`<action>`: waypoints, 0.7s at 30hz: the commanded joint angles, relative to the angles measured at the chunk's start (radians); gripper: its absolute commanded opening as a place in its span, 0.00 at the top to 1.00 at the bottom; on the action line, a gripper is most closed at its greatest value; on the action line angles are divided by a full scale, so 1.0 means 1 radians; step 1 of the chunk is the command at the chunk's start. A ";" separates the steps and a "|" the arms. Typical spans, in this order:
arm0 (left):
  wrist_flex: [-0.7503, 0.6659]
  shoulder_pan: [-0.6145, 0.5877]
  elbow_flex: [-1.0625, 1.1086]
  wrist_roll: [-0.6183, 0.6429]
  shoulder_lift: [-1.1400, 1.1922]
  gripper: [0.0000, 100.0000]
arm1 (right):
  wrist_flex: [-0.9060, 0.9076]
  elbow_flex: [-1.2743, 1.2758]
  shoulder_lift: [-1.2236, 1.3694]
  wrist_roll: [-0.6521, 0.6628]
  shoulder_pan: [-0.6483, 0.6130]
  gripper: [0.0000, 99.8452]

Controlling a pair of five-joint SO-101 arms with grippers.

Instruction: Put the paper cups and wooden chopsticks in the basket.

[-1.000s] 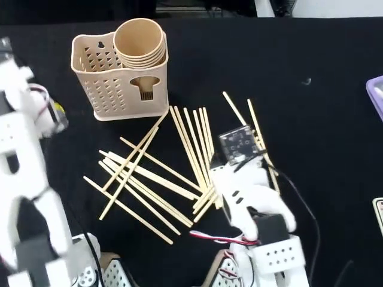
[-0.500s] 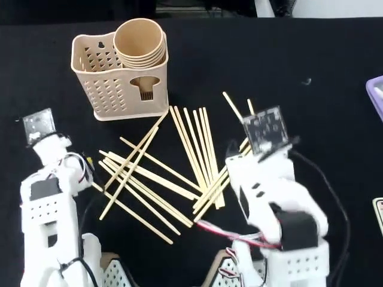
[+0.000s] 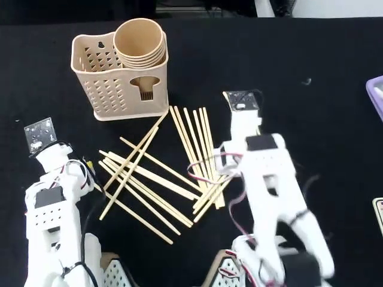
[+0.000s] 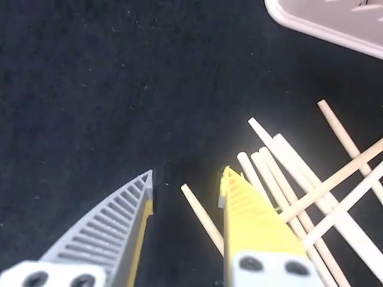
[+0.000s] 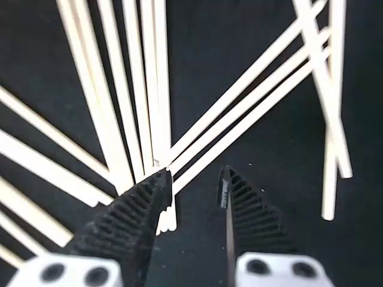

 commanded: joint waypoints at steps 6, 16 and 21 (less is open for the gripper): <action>-0.018 0.004 -0.005 0.003 -0.018 0.81 | 0.087 -0.248 0.271 -0.147 0.012 0.81; -0.018 0.004 -0.005 0.000 -0.018 0.81 | 0.186 -0.395 0.475 -0.187 0.011 0.71; -0.018 0.004 -0.005 0.000 -0.018 0.81 | 0.130 -0.453 0.588 -0.187 0.006 0.71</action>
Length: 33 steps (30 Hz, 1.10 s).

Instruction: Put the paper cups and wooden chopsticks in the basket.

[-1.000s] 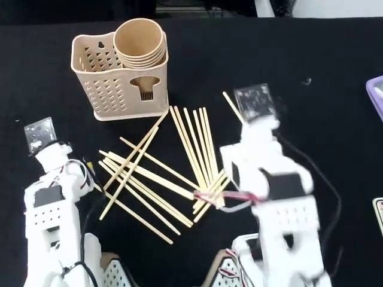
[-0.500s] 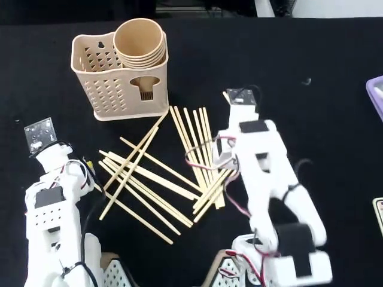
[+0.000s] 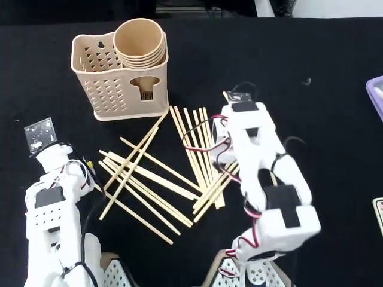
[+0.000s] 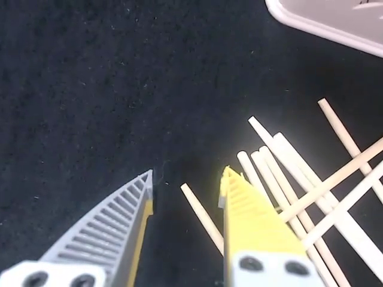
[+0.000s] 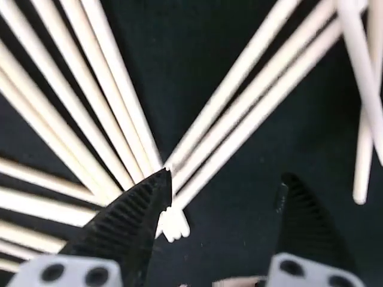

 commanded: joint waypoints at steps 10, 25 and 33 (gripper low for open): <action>-0.018 0.002 -0.005 0.000 -0.018 0.81 | -0.023 -0.154 0.147 -0.005 0.008 0.83; -0.018 0.002 -0.005 0.000 -0.018 0.81 | -0.023 -0.156 0.047 -0.003 0.012 0.99; -0.018 0.001 -0.005 0.000 -0.018 0.81 | -0.031 -0.137 -0.013 0.071 0.011 0.99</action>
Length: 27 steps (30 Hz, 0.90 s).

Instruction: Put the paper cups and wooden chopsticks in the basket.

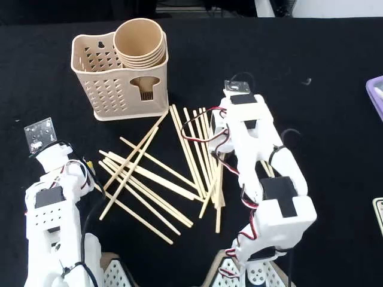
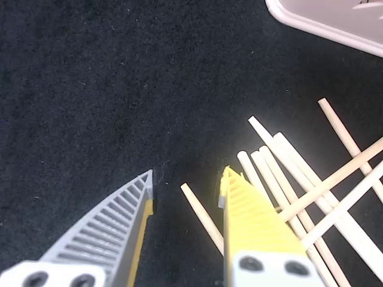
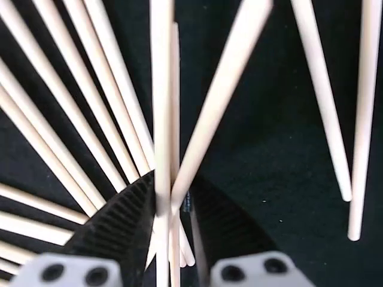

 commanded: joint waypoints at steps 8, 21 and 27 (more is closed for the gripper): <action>-0.018 0.001 -0.005 0.000 -0.018 0.81 | -0.023 -0.061 -0.074 0.209 0.008 0.99; -0.018 0.001 -0.005 -0.002 -0.018 0.81 | -0.176 0.016 -0.070 0.585 -0.012 0.96; -0.018 0.001 -0.005 -0.002 -0.018 0.81 | -0.163 0.016 -0.065 0.598 -0.041 0.82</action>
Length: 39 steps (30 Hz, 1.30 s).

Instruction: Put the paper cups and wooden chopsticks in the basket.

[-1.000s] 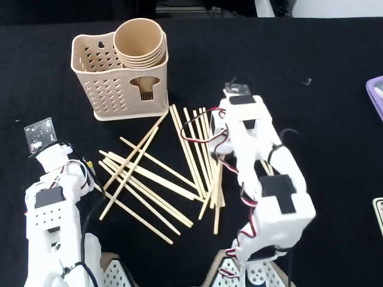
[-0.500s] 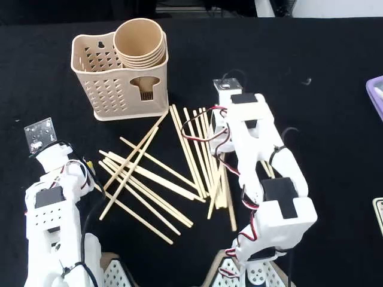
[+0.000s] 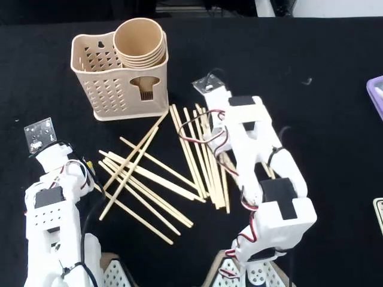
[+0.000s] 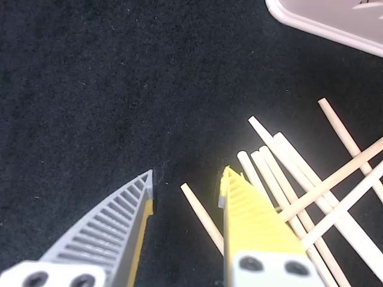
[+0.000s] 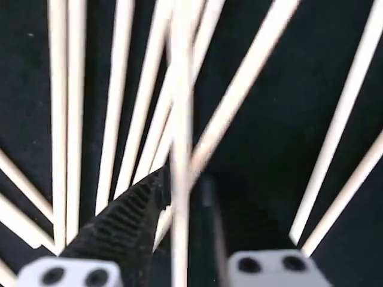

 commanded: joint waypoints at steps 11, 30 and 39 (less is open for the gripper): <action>-0.018 -0.002 -0.005 -0.002 -0.018 0.81 | -0.006 -0.008 -0.054 0.015 -0.023 0.88; -0.020 -0.001 -0.005 -0.002 -0.018 0.81 | -0.075 -0.035 0.054 0.015 -0.018 0.94; -0.020 -0.001 -0.005 -0.002 -0.018 0.81 | -0.075 -0.031 -0.016 0.015 -0.005 0.99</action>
